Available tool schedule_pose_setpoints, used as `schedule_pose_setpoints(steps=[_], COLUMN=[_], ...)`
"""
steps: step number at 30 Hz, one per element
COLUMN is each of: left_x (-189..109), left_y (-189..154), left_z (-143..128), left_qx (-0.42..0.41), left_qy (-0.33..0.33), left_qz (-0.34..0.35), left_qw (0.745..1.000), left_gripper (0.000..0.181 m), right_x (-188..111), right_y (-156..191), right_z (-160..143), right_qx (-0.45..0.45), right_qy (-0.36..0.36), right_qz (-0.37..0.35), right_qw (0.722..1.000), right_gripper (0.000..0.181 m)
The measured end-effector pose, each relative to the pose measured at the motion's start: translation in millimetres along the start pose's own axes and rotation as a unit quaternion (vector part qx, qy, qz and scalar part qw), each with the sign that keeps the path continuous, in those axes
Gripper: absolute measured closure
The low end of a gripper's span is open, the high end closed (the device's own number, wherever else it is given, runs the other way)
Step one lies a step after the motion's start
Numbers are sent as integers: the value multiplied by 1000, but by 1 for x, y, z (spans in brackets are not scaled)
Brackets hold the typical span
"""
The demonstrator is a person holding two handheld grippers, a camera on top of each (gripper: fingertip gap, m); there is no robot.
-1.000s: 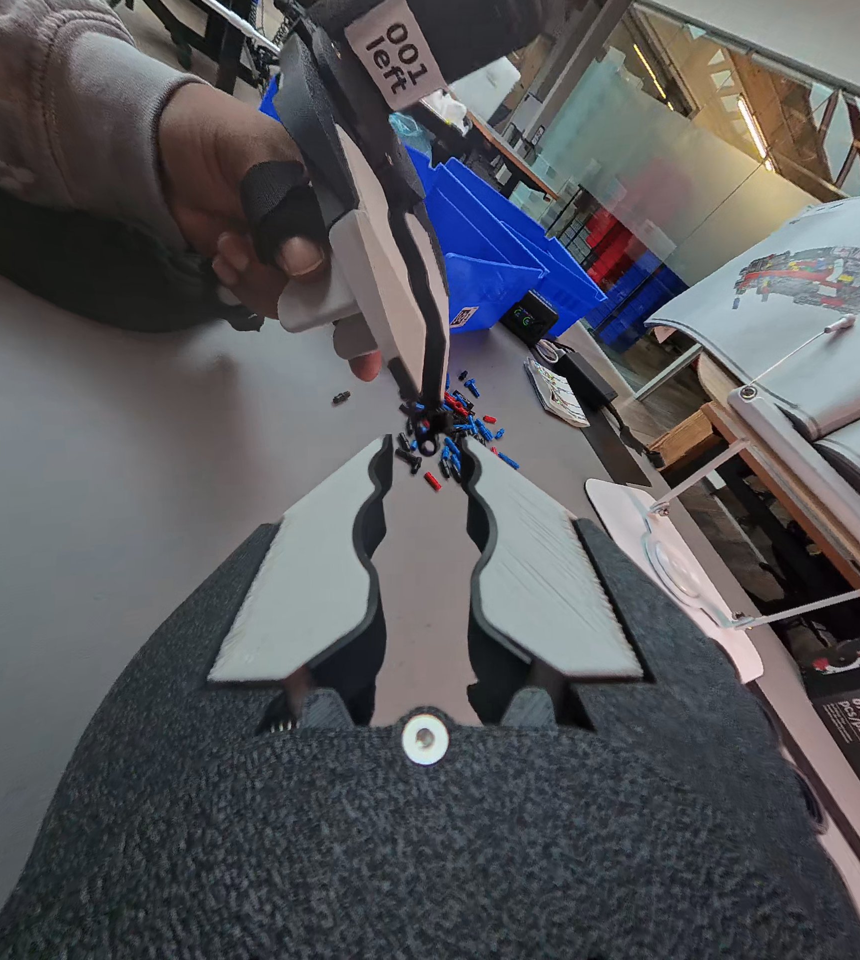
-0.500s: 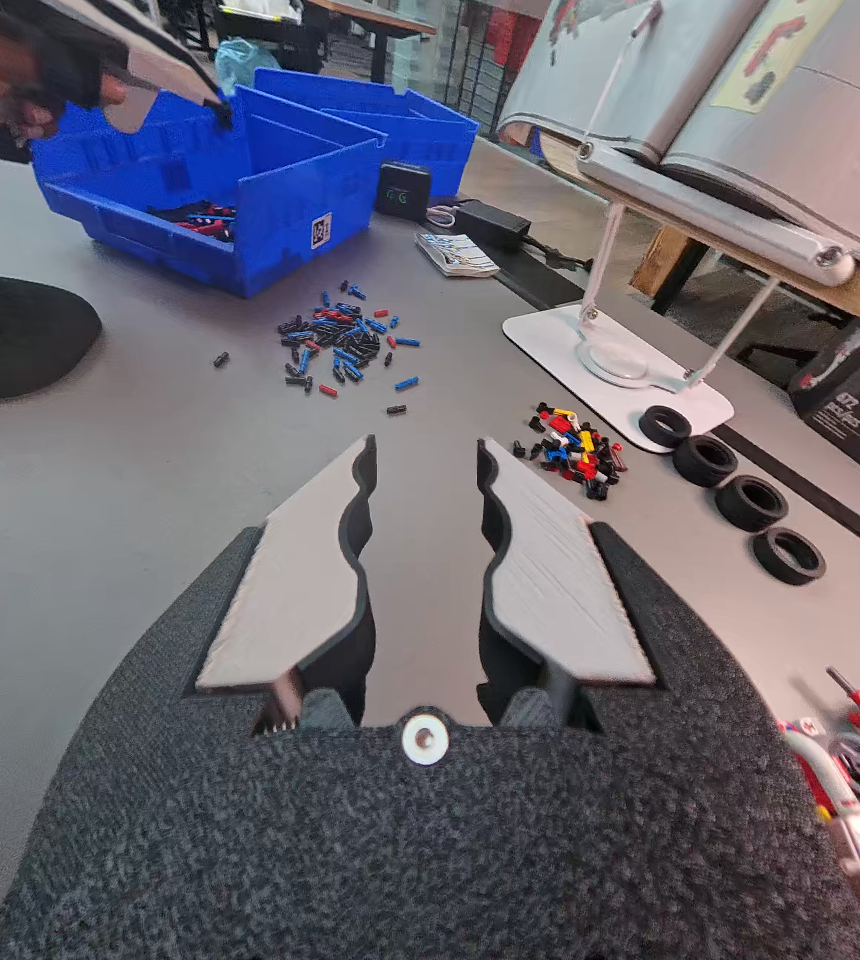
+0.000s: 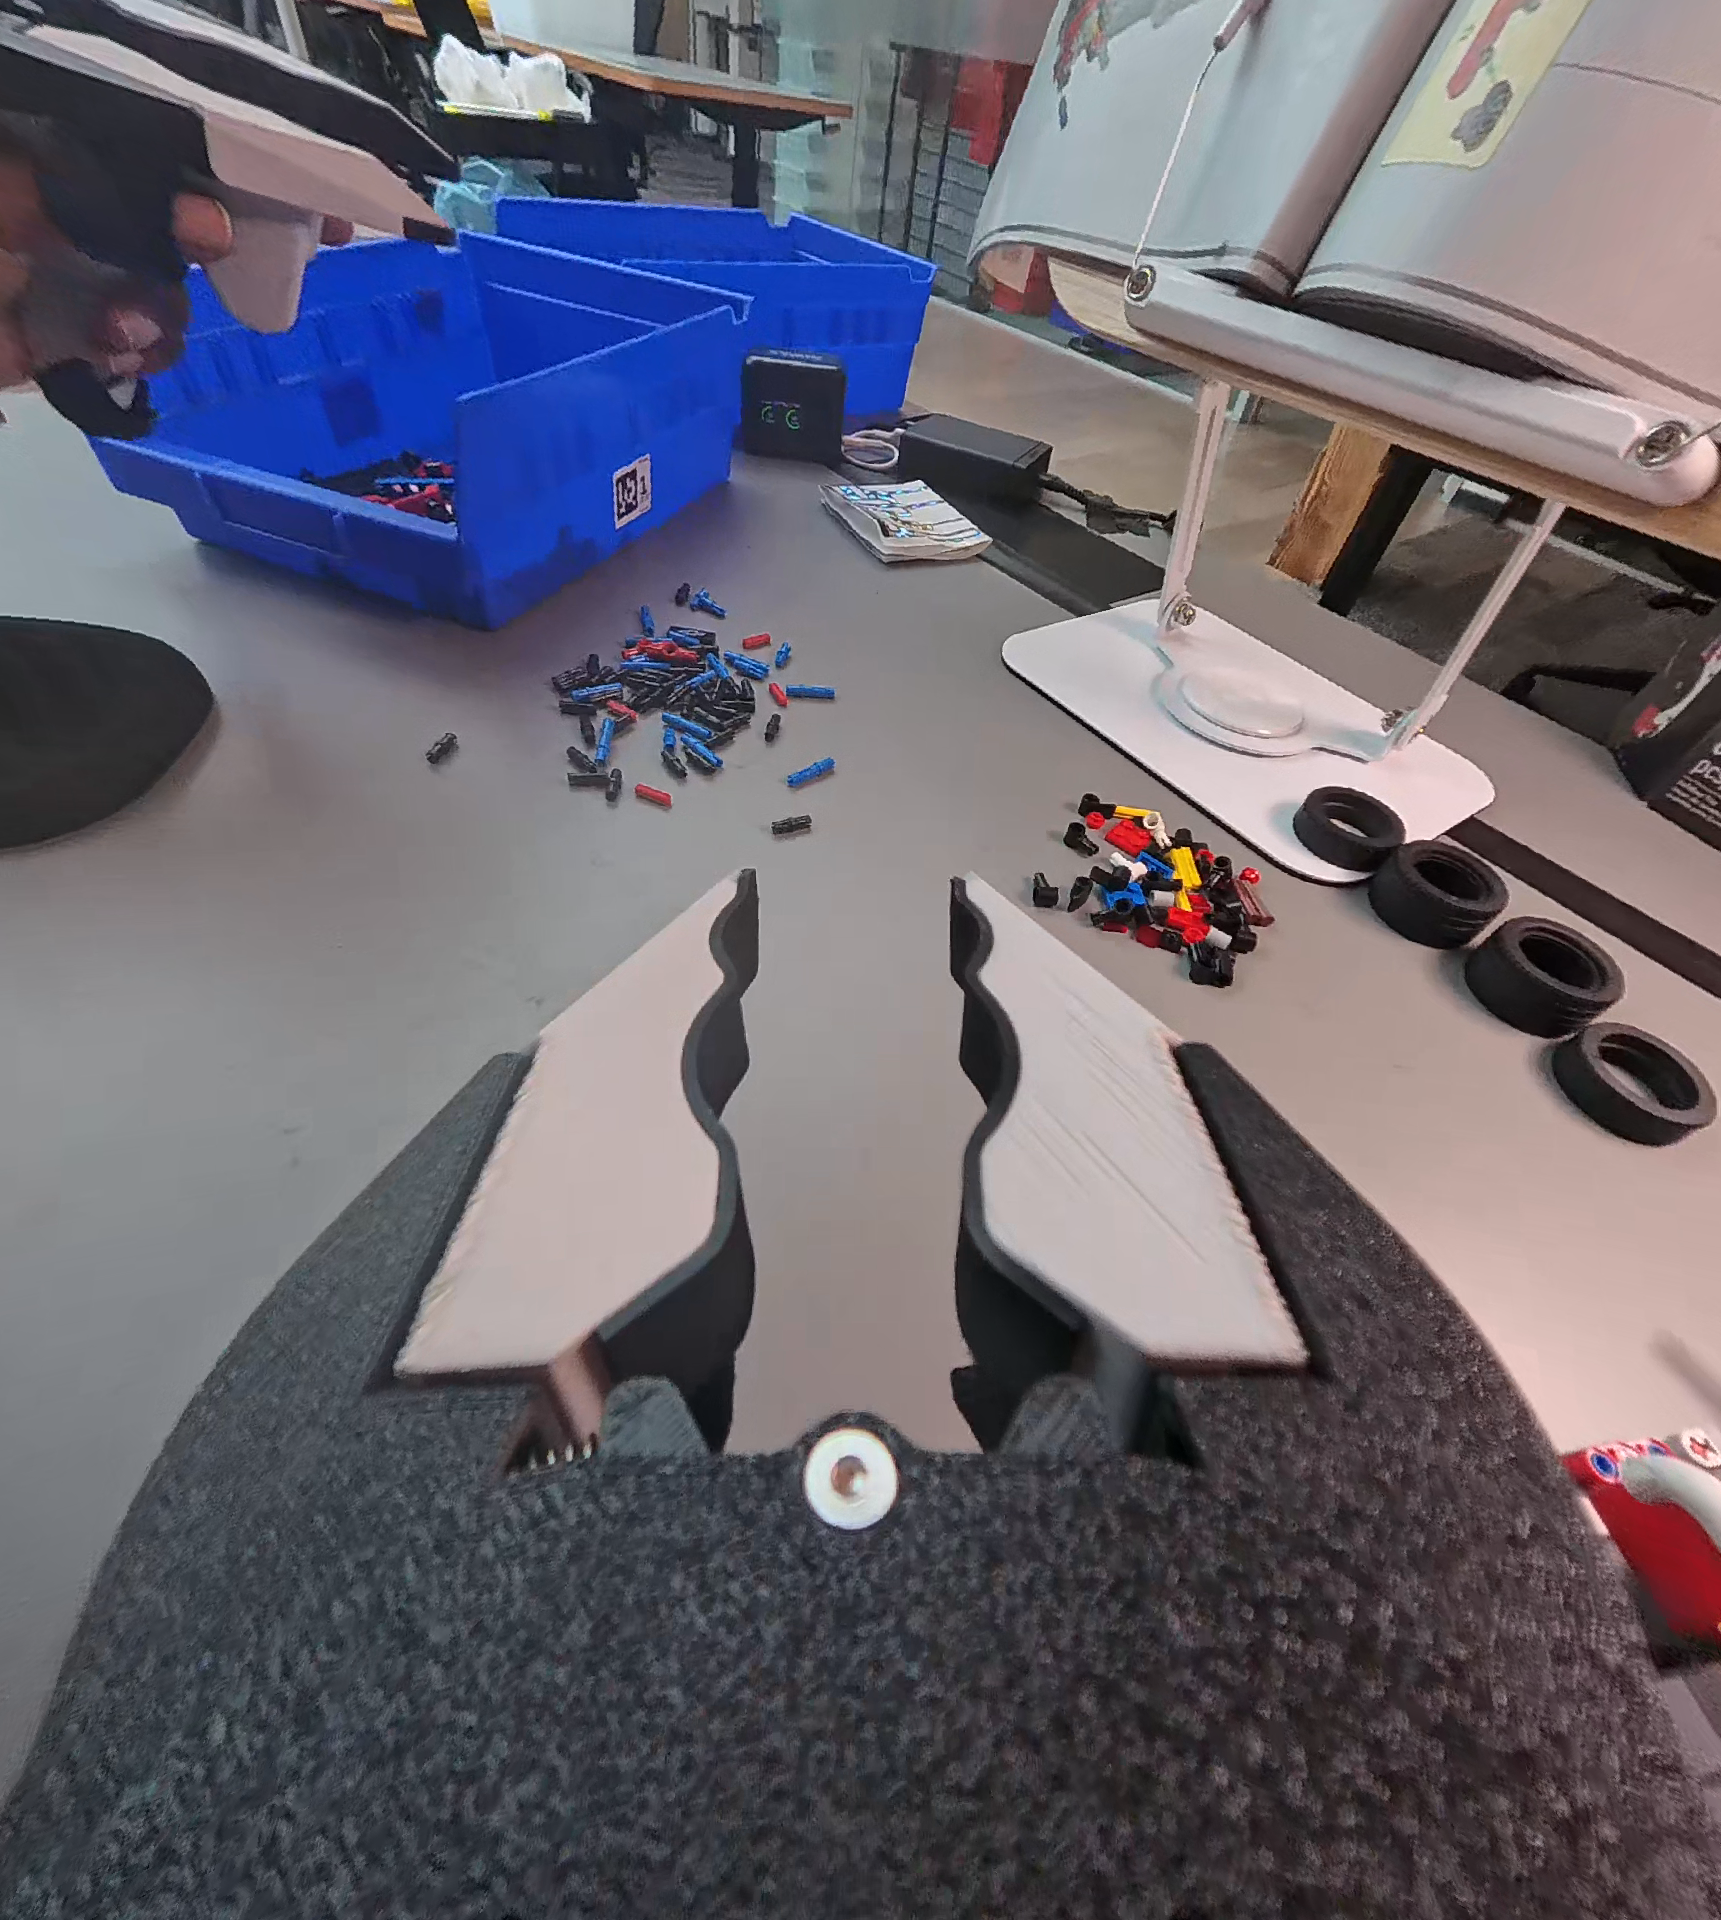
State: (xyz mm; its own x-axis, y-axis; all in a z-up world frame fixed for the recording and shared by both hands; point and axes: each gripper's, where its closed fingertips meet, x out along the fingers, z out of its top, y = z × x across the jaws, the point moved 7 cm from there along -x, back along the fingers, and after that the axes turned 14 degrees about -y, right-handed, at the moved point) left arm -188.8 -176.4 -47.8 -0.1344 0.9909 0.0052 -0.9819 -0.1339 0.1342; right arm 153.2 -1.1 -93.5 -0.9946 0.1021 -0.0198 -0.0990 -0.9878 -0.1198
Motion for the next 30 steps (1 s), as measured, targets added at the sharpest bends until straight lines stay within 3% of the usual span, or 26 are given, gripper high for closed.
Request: schedule_pose_setpoints(steps=[7, 11, 16, 20, 27, 30], left_x=[20, 42, 77, 117, 185, 206], left_y=[-24, -31, -37, -29, 20, 38], left_z=[10, 12, 40, 61, 60, 53], left_qx=[16, 24, 4, -13, -66, -91], left_qy=[-24, -30, -70, -89, -117, -127], left_qz=[-56, -70, -90, -63, 74, 115], left_qw=[998, 997, 993, 994, 988, 981], left_gripper=[130, 129, 127, 128, 174, 181], right_x=[22, 42, 71, 93, 96, 92], right_y=[-5, -14, -26, -34, -30, -27], right_z=[9, 16, 32, 43, 17, 3], right_qx=[-17, -10, 5, 23, 18, 24], right_qy=[-5, -18, -60, -93, -98, -92], right_qz=[-11, -28, -39, -36, -37, -27], right_qw=[1000, 999, 997, 995, 994, 995], right_gripper=[144, 132, 130, 140, 151, 152])
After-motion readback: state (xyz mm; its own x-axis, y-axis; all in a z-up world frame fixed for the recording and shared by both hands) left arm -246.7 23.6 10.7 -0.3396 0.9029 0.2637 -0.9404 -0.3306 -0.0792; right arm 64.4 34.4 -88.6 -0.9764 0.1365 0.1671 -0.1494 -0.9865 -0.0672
